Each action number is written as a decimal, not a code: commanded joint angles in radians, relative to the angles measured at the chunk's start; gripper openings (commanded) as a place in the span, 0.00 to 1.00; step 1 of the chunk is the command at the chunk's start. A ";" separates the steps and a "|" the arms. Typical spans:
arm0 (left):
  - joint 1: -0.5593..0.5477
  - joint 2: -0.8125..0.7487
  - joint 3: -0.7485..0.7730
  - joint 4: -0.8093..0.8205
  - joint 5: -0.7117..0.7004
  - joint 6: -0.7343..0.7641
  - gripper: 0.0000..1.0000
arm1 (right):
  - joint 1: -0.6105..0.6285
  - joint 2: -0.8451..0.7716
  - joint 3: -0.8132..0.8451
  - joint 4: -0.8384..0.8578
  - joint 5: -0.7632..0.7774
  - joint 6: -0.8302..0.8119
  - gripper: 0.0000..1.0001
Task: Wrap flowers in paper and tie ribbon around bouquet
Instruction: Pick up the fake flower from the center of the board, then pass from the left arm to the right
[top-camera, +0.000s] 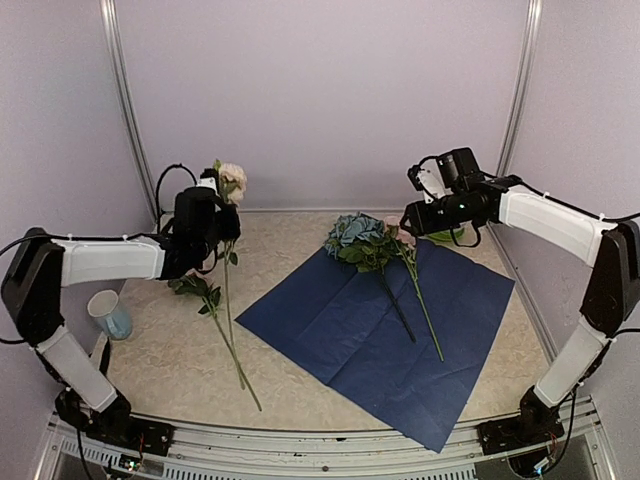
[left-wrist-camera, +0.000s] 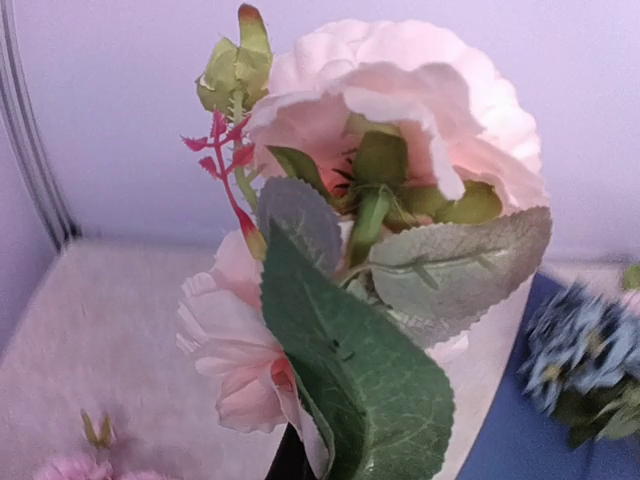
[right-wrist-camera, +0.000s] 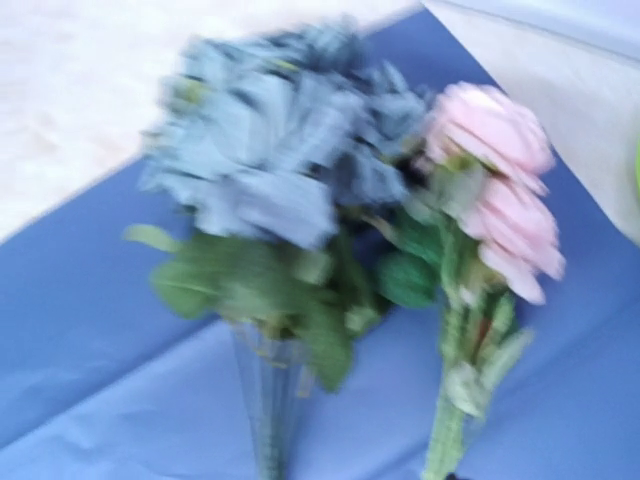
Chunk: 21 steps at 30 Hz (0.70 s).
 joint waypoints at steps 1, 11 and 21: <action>-0.108 -0.209 0.007 0.292 -0.189 0.325 0.00 | 0.063 -0.094 -0.047 0.109 -0.073 -0.058 0.51; -0.343 -0.474 -0.067 0.457 -0.004 0.189 0.00 | 0.362 -0.189 -0.196 0.635 -0.534 -0.045 0.91; -0.492 -0.409 -0.125 0.722 0.095 0.067 0.00 | 0.515 -0.012 -0.093 0.759 -0.483 -0.013 0.96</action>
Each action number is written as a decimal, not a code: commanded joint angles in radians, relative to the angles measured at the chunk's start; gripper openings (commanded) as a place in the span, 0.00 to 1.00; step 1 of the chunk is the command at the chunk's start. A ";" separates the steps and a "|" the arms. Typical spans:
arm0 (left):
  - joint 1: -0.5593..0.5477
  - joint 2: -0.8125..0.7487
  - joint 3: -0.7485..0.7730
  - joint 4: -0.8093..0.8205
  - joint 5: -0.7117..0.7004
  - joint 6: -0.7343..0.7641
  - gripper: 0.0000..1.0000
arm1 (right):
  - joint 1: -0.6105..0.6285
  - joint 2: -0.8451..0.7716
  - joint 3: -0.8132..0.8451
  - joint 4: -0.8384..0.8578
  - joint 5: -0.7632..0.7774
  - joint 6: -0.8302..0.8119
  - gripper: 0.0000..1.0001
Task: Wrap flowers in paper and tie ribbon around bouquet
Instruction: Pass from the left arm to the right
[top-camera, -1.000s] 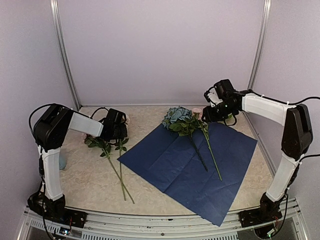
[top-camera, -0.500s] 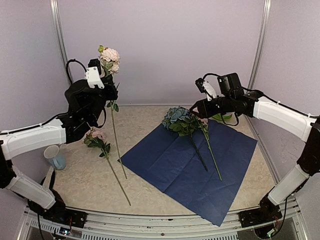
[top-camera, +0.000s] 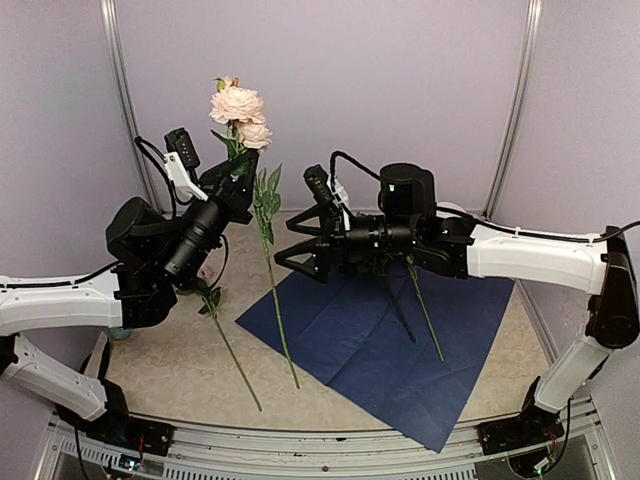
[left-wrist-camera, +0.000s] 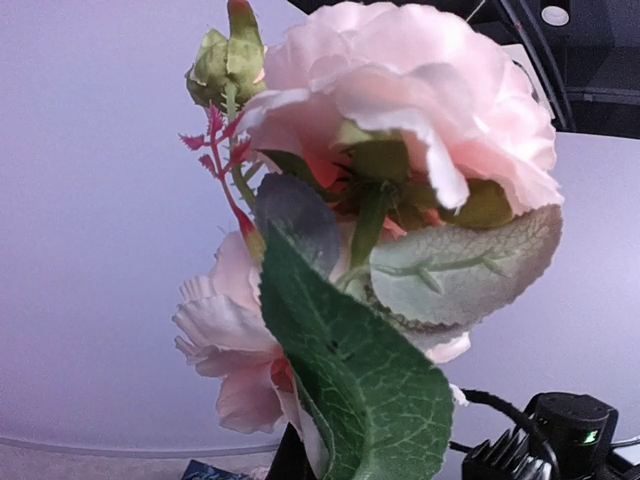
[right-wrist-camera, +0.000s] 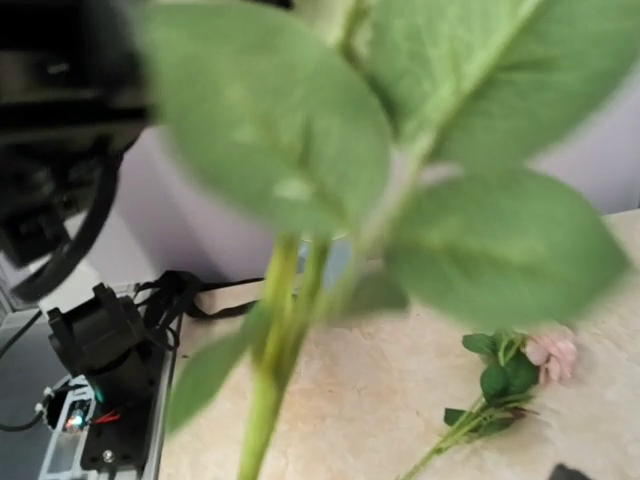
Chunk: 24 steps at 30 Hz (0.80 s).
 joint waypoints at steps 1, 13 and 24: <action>-0.008 0.031 -0.008 0.138 0.074 -0.091 0.00 | 0.018 0.061 0.053 0.051 0.026 0.026 0.92; 0.009 0.095 -0.023 0.167 0.143 -0.220 0.00 | 0.014 0.075 0.033 0.044 0.089 0.057 0.27; 0.034 0.065 0.004 -0.205 -0.057 -0.262 0.99 | -0.060 -0.008 0.006 -0.193 0.322 0.068 0.00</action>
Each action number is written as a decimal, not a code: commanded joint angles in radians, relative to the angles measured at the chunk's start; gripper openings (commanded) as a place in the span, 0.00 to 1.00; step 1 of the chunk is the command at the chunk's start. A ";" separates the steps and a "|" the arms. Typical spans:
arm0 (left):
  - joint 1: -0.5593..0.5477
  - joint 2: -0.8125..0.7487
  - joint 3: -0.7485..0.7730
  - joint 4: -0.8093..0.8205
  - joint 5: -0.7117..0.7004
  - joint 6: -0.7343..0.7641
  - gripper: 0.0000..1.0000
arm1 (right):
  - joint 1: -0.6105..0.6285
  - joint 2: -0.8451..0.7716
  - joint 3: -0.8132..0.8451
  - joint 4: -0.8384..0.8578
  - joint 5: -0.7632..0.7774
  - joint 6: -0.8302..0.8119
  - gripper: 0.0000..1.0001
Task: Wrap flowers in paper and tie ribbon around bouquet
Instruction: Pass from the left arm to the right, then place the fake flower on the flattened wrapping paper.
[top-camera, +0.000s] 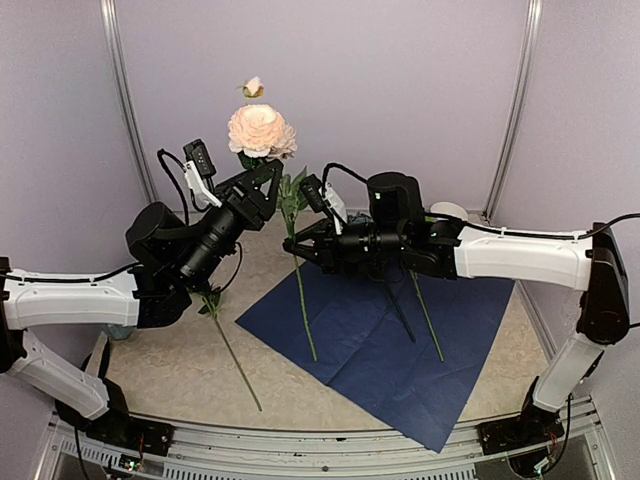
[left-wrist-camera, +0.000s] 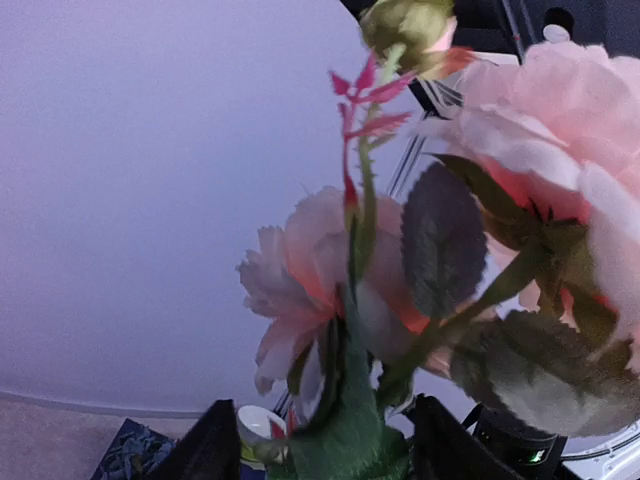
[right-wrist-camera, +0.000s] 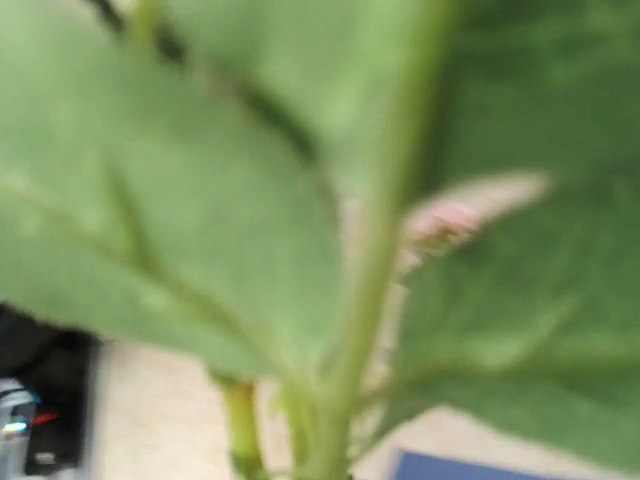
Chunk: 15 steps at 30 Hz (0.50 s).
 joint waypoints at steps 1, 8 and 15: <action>0.006 -0.025 0.041 -0.405 -0.268 -0.068 0.99 | -0.075 -0.091 -0.005 -0.241 0.240 -0.009 0.00; 0.058 0.027 0.004 -0.925 -0.457 -0.324 0.99 | -0.149 0.068 0.163 -0.853 0.802 -0.030 0.00; 0.189 0.062 -0.158 -0.955 -0.334 -0.512 0.94 | -0.153 0.185 0.168 -0.876 0.799 -0.079 0.00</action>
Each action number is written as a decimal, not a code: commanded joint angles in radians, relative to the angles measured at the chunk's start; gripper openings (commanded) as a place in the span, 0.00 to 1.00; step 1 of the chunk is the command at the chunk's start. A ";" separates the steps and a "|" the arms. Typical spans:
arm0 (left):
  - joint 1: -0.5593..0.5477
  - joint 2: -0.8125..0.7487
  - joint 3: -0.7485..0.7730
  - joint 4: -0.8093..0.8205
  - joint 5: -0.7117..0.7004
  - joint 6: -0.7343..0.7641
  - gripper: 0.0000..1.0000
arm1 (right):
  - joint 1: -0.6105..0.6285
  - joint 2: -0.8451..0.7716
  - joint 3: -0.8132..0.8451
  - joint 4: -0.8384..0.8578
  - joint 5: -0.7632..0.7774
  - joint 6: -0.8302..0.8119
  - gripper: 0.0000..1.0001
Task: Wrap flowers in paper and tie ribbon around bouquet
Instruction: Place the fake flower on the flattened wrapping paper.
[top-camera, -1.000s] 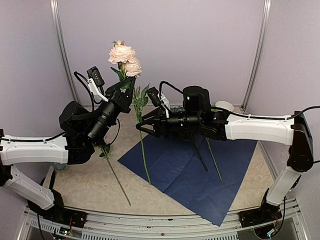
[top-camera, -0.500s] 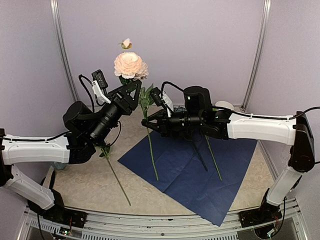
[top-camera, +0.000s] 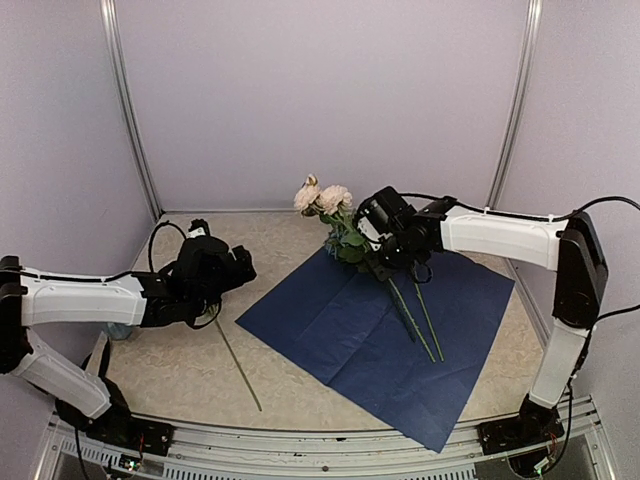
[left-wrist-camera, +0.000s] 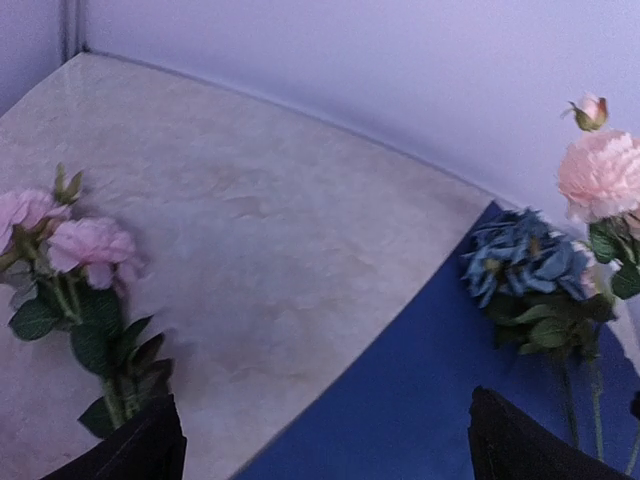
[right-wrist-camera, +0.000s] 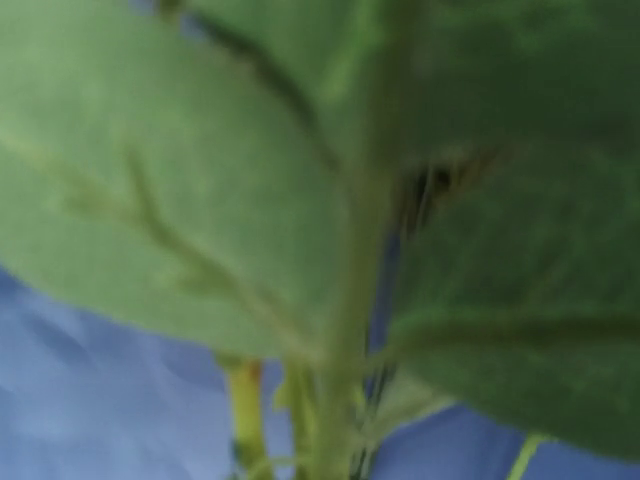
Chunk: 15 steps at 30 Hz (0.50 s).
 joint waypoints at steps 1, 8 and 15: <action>0.037 0.047 -0.050 -0.118 -0.002 -0.132 0.92 | 0.005 0.078 0.023 -0.100 0.089 -0.031 0.00; 0.151 0.117 -0.101 -0.075 0.074 -0.250 0.83 | 0.001 0.207 0.116 -0.122 0.137 0.004 0.20; 0.227 0.227 -0.107 0.009 0.169 -0.231 0.85 | 0.012 0.180 0.132 -0.122 0.116 0.014 0.44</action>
